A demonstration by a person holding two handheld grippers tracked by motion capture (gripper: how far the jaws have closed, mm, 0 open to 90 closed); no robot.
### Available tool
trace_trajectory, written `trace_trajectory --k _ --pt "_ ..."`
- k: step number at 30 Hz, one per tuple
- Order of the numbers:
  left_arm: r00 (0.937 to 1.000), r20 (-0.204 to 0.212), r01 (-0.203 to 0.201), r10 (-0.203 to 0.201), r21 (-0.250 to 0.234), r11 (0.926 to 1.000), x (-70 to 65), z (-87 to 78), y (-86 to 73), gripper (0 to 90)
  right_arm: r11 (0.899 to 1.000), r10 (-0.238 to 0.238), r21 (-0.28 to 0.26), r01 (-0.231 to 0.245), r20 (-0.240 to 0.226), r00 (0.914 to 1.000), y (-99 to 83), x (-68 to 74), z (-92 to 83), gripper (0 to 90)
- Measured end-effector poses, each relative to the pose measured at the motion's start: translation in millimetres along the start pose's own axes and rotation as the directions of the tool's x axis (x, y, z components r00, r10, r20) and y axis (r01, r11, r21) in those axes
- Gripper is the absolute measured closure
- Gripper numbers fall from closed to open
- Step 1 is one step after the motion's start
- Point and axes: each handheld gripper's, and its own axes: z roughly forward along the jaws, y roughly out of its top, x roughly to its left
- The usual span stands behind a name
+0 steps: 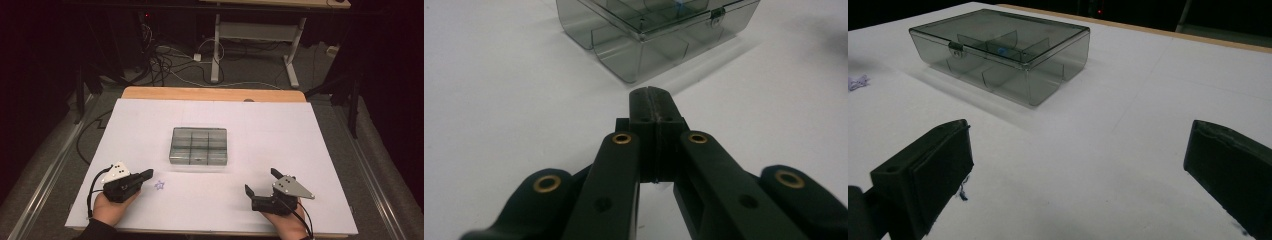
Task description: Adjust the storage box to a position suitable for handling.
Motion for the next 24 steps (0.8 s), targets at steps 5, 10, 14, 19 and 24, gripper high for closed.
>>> trace_trajectory --k 5,10,14,19,24 --pt "1.0 0.001 0.003 -0.003 -0.013 0.9999 -3.8 0.6 1.1 88.3 1.0 -0.001 -0.002 0.001 0.0 1.0 0.2 -1.0 -0.1 0.3" --pt "0.9984 0.008 0.056 -0.056 -0.011 0.9983 -3.5 2.9 4.9 88.3 1.0 0.001 -0.001 -0.001 0.003 1.0 0.2 -1.8 -0.7 0.3" --pt "0.9983 -0.029 0.05 -0.051 -0.016 0.9986 -4.1 6.8 12.2 88.3 1.0 -0.001 -0.007 0.001 0.004 1.0 0.8 -1.3 -2.3 0.3" --pt "0.993 -0.091 0.075 -0.075 -0.007 0.9971 -1.1 14.8 21.2 88.2 1.0 0.001 -0.009 -0.001 0.001 1.0 1.2 -0.6 -2.5 0.3" --pt "0.9938 -0.071 0.085 -0.085 -0.005 0.9964 7.7 22.8 30.9 88.2 1.0 -0.005 -0.011 0.005 -0.001 1.0 1.4 0.7 -2.3 0.3"
